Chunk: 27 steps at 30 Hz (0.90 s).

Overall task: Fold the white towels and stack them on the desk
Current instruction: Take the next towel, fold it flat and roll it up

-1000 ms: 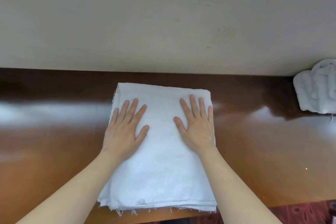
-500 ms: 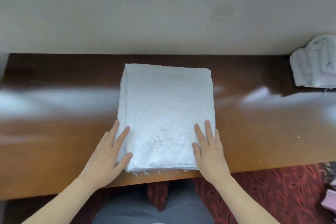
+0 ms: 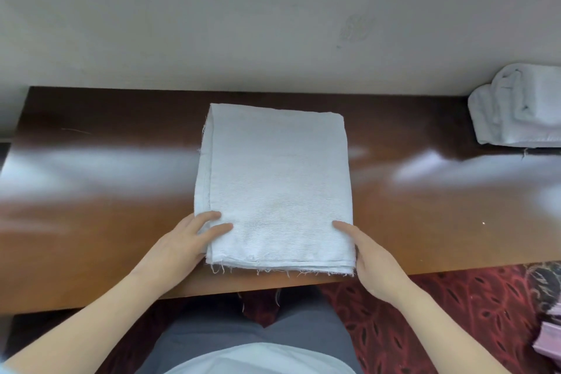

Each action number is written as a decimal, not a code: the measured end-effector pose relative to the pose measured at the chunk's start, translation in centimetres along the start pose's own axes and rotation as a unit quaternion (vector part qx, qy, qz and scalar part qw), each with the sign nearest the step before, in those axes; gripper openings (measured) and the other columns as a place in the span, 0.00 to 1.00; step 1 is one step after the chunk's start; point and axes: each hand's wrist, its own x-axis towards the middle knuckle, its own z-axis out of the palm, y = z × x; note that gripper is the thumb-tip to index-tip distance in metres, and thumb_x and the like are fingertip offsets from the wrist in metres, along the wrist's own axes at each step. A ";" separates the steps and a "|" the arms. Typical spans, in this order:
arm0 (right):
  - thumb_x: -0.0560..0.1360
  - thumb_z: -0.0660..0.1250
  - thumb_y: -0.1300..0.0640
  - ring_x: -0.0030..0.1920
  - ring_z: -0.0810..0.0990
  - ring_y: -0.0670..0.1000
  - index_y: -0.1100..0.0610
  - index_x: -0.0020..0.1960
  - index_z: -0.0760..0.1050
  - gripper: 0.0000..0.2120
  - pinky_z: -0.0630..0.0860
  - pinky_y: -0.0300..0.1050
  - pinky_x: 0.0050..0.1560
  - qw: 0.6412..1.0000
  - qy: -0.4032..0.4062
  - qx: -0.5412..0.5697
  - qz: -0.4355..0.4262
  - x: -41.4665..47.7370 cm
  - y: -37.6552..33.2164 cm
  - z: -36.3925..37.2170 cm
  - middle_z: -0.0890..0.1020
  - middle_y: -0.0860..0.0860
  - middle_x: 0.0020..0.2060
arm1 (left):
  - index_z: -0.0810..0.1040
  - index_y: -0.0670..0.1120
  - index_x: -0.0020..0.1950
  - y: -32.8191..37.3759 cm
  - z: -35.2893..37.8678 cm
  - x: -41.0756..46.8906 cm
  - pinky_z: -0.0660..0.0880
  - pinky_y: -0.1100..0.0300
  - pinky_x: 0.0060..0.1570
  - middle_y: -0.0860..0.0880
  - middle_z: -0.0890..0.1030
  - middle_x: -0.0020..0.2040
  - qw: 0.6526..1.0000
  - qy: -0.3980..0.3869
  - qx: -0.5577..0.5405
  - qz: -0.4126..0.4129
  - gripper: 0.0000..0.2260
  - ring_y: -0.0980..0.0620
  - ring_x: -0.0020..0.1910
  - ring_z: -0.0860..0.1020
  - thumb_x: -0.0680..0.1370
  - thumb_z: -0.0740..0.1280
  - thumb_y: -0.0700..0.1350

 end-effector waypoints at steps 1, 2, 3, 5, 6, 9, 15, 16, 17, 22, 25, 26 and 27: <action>0.78 0.57 0.66 0.50 0.75 0.42 0.30 0.74 0.53 0.37 0.73 0.35 0.51 0.997 -0.019 -0.072 -0.020 0.1 0.4 -0.2 0.74 0.40 0.57 | 0.72 0.55 0.70 -0.1 0.1 0.1 0.82 0.50 0.49 0.47 0.74 0.69 1.000 0.004 -0.005 0.005 0.40 0.43 0.65 0.76 0.63 0.78 0.30; 0.77 0.60 0.64 0.50 0.74 0.44 0.32 0.75 0.51 0.39 0.73 0.39 0.51 0.991 -0.030 -0.129 -0.035 0.3 0.8 -0.2 0.72 0.41 0.54 | 0.74 0.55 0.69 -0.3 -0.1 0.1 0.82 0.50 0.50 0.48 0.75 0.68 1.000 0.010 -0.010 0.011 0.38 0.43 0.64 0.77 0.63 0.79 0.31; 0.76 0.62 0.62 0.49 0.72 0.47 0.33 0.76 0.50 0.39 0.73 0.41 0.49 0.985 -0.029 -0.160 -0.048 0.4 1.0 -0.2 0.71 0.43 0.51 | 0.76 0.54 0.67 -0.3 -0.3 0.2 0.81 0.51 0.51 0.48 0.77 0.66 1.000 0.016 -0.017 0.016 0.36 0.44 0.63 0.78 0.63 0.79 0.31; 0.76 0.65 0.60 0.48 0.72 0.48 0.35 0.75 0.57 0.35 0.73 0.42 0.49 0.985 0.000 -0.165 -0.057 0.9 1.3 -0.1 0.70 0.44 0.49 | 0.80 0.53 0.64 -0.2 -0.8 0.3 0.78 0.57 0.52 0.50 0.80 0.62 0.999 0.027 -0.033 0.023 0.31 0.48 0.59 0.80 0.64 0.79 0.32; 0.76 0.66 0.60 0.49 0.71 0.48 0.38 0.73 0.64 0.30 0.73 0.42 0.50 0.987 0.022 -0.143 -0.061 1.0 1.2 -0.1 0.70 0.44 0.49 | 0.81 0.53 0.62 -0.1 -1.2 0.4 0.76 0.62 0.53 0.53 0.81 0.60 0.998 0.029 -0.046 0.020 0.29 0.51 0.57 0.80 0.66 0.78 0.32; 0.76 0.70 0.53 0.55 0.66 0.43 0.40 0.62 0.77 0.16 0.67 0.43 0.59 0.988 0.094 -0.099 -0.072 1.3 1.1 -0.7 0.69 0.42 0.54 | 0.81 0.63 0.57 0.7 -3.4 0.4 0.70 0.76 0.49 0.66 0.79 0.55 0.991 0.018 -0.122 -0.047 0.26 0.65 0.52 0.78 0.70 0.73 0.33; 0.80 0.66 0.48 0.74 0.59 0.39 0.34 0.56 0.77 0.09 0.58 0.48 0.75 0.988 0.011 0.151 0.006 2.0 -2.0 -5.3 0.71 0.28 0.64 | 0.86 0.61 0.44 1.3 -9.5 2.0 0.76 0.63 0.31 0.58 0.83 0.35 0.944 -0.094 -0.269 -0.166 0.20 0.57 0.29 0.77 0.71 0.68 0.34; 0.80 0.64 0.48 0.71 0.66 0.38 0.36 0.59 0.77 0.10 0.63 0.48 0.74 0.980 -0.004 0.199 0.009 2.3 -2.7 -6.2 0.76 0.30 0.61 | 0.87 0.58 0.44 1.1 -10.3 2.5 0.76 0.61 0.30 0.53 0.82 0.33 0.937 -0.094 -0.291 -0.170 0.19 0.54 0.28 0.75 0.71 0.67 0.34; 0.80 0.63 0.47 0.67 0.72 0.37 0.39 0.61 0.78 0.11 0.67 0.46 0.71 0.975 -0.014 0.220 0.005 2.5 -3.4 -6.9 0.80 0.33 0.59 | 0.87 0.55 0.44 0.8 -10.8 3.2 0.77 0.60 0.29 0.51 0.81 0.32 0.930 -0.086 -0.312 -0.173 0.18 0.52 0.28 0.74 0.72 0.67 0.33; 0.80 0.62 0.45 0.61 0.79 0.39 0.47 0.64 0.78 0.16 0.70 0.39 0.63 0.960 -0.026 0.280 0.013 4.8 -4.4 -9.5 0.83 0.40 0.58 | 0.86 0.49 0.41 -0.1 -11.5 6.8 0.66 0.62 0.22 0.48 0.74 0.29 0.897 -0.006 -0.383 -0.220 0.14 0.50 0.28 0.68 0.75 0.64 0.32; 0.80 0.62 0.46 0.59 0.81 0.42 0.51 0.62 0.79 0.16 0.72 0.41 0.62 0.947 0.021 0.319 0.019 7.0 -4.7 -10.1 0.84 0.44 0.56 | 0.83 0.45 0.41 0.0 -11.6 9.1 0.61 0.65 0.22 0.49 0.72 0.29 0.860 0.047 -0.433 -0.264 0.06 0.51 0.27 0.65 0.70 0.67 0.42; 0.81 0.62 0.47 0.59 0.82 0.44 0.52 0.62 0.79 0.15 0.74 0.42 0.61 0.940 0.039 0.337 0.019 7.9 -4.7 -10.1 0.85 0.45 0.56 | 0.81 0.44 0.41 0.0 -11.6 9.8 0.61 0.65 0.23 0.50 0.73 0.28 0.841 0.067 -0.457 -0.283 0.07 0.52 0.26 0.66 0.68 0.66 0.44; 0.81 0.62 0.48 0.58 0.82 0.45 0.52 0.63 0.78 0.15 0.75 0.43 0.60 0.932 0.056 0.357 0.015 8.7 -4.9 -10.1 0.85 0.46 0.57 | 0.80 0.44 0.41 0.1 -11.7 10.5 0.63 0.64 0.26 0.49 0.74 0.30 0.819 0.088 -0.480 -0.302 0.08 0.52 0.27 0.69 0.66 0.66 0.45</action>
